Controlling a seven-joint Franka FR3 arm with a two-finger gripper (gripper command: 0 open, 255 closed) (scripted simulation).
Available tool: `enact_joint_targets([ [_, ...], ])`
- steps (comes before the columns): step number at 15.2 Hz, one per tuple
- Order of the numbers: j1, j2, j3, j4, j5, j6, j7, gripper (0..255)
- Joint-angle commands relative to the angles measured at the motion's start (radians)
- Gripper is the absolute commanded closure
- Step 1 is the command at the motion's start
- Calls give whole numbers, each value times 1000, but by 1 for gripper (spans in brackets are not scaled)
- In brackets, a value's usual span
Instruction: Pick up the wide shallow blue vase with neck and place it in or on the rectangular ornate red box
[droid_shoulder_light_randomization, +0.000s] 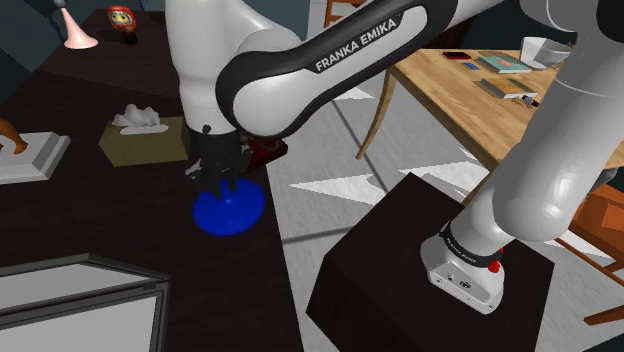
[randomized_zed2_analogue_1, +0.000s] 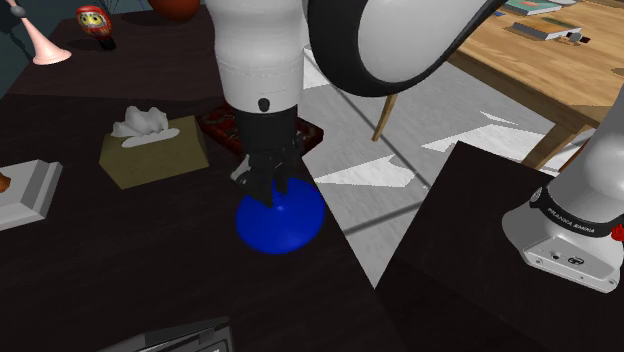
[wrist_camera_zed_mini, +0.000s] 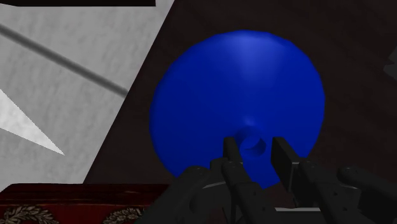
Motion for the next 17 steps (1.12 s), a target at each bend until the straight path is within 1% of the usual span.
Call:
enact_joint_targets([
  [1, -2, -14, 4, 11, 10, -22, -4, 255],
  [17, -15, -91, 13, 148, 65, -222, -34, 255],
])
